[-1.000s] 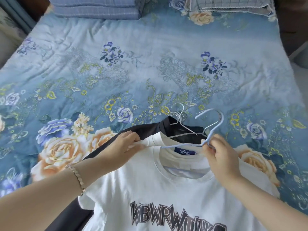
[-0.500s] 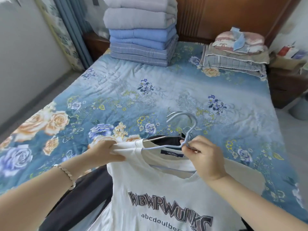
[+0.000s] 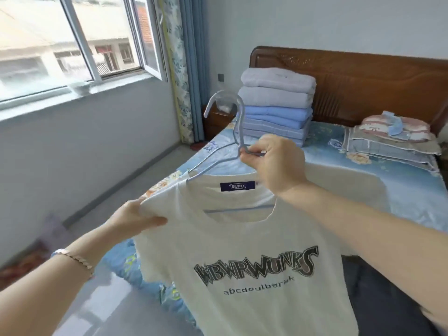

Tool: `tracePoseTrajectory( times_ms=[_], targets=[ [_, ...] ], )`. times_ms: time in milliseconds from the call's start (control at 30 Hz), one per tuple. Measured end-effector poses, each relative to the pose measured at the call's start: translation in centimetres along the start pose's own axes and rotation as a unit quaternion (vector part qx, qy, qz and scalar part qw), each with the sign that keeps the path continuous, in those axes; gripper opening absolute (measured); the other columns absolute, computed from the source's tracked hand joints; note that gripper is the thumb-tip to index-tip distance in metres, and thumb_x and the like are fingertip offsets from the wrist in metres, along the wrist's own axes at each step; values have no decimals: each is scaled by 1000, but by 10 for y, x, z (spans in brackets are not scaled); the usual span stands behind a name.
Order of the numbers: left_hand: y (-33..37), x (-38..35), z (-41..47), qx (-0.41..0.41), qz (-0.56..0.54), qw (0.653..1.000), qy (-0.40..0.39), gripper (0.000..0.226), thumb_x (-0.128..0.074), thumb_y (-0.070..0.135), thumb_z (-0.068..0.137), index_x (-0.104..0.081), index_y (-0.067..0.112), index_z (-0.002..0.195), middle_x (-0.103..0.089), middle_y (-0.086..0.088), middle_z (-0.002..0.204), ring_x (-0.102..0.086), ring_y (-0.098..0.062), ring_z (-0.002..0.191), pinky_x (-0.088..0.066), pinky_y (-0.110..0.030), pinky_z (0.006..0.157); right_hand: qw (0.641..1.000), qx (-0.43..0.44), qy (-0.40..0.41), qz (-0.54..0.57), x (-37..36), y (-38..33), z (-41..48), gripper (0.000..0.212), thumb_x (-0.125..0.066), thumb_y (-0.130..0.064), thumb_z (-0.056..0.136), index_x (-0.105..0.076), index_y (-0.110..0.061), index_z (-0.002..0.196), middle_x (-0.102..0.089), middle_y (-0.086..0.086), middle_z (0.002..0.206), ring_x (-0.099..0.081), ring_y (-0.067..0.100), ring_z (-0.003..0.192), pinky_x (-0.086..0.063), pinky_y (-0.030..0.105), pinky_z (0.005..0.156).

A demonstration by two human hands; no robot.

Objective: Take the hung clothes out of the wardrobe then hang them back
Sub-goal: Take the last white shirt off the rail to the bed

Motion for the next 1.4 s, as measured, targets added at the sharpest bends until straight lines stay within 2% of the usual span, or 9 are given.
tracePoseTrajectory(
  times_ms=[167, 233, 400, 600, 700, 867, 1200, 1300, 1400],
  targets=[
    [-68, 94, -56, 30, -127, 981, 141, 58, -71, 59, 49, -67, 10, 79, -68, -7, 75, -61, -25, 69, -51, -37, 71, 995, -50, -48, 69, -26, -109, 17, 32, -67, -34, 83, -64, -12, 60, -59, 1, 59, -53, 17, 60, -37, 27, 60],
    [-86, 125, -73, 40, -117, 976, 179, 36, -73, 48, 66, -62, 15, 76, -61, -1, 70, -55, -23, 65, -45, -31, 63, 985, -75, -113, 106, -44, -142, 17, 33, -70, -30, 81, -58, -19, 52, -54, -7, 52, -48, 6, 53, -37, 22, 56],
    [-132, 194, -104, 111, -3, 938, 327, 19, -56, 34, 91, -62, 17, 97, -64, -8, 96, -59, -32, 93, -45, -37, 77, 948, -111, -232, 187, -94, -205, 1, 27, -69, -25, 79, -61, -15, 56, -39, -10, 29, -38, 3, 32, -27, 17, 45],
    [-147, 241, -105, 174, 120, 867, 451, 31, -46, 18, 91, -45, 2, 117, -33, -25, 132, -31, -39, 123, -33, -46, 102, 924, -126, -227, 280, -137, -241, 11, 17, -70, -23, 81, -65, -11, 70, -48, -8, 51, -44, 4, 49, -35, 17, 50],
    [-143, 229, -86, 177, 104, 885, 418, 46, -50, 10, 86, -36, 8, 130, -20, -17, 140, -20, -35, 130, -26, -46, 108, 923, -150, -188, 300, -166, -233, 32, 20, -70, -25, 81, -65, -9, 70, -51, -6, 60, -45, 5, 58, -41, 19, 62],
    [-159, 188, -20, 138, 106, 937, 303, 40, -49, 11, 89, -48, 9, 128, -33, -17, 135, -25, -32, 129, -31, -40, 104, 926, -196, -148, 288, -234, -174, 93, 17, -72, -27, 80, -67, -11, 79, -55, -5, 62, -51, 10, 63, -45, 28, 73],
    [-206, 116, 212, 242, 29, 961, 132, 26, -50, 6, 86, -61, 5, 110, -64, -15, 114, -59, -30, 103, -43, -28, 80, 938, -277, -100, 185, -404, 61, 221, 28, -65, -24, 85, -69, 2, 78, -55, 16, 67, -48, 13, 71, -35, 20, 68],
    [-223, 87, 289, 275, 0, 955, 111, 25, -50, 6, 87, -61, 1, 109, -64, -17, 111, -60, -30, 102, -41, -28, 77, 933, -290, -166, 134, -471, 141, 231, 28, -64, -18, 87, -69, 6, 98, -64, 17, 83, -50, 16, 79, -33, 7, 53],
    [-242, 47, 356, 298, -9, 951, 85, 24, -48, 7, 87, -61, 5, 108, -65, -14, 109, -59, -28, 100, -39, -27, 76, 921, -315, -204, 106, -533, 215, 214, 27, -64, -12, 87, -67, 8, 105, -68, 26, 98, -51, 15, 82, -35, 13, 56]
  ],
)
Point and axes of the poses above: each hand's wrist, its own z-axis towards the middle knuckle, its own x-axis out of the back of the hand, y = z × x, the point moved 2 cm from there along z, towards the middle knuckle
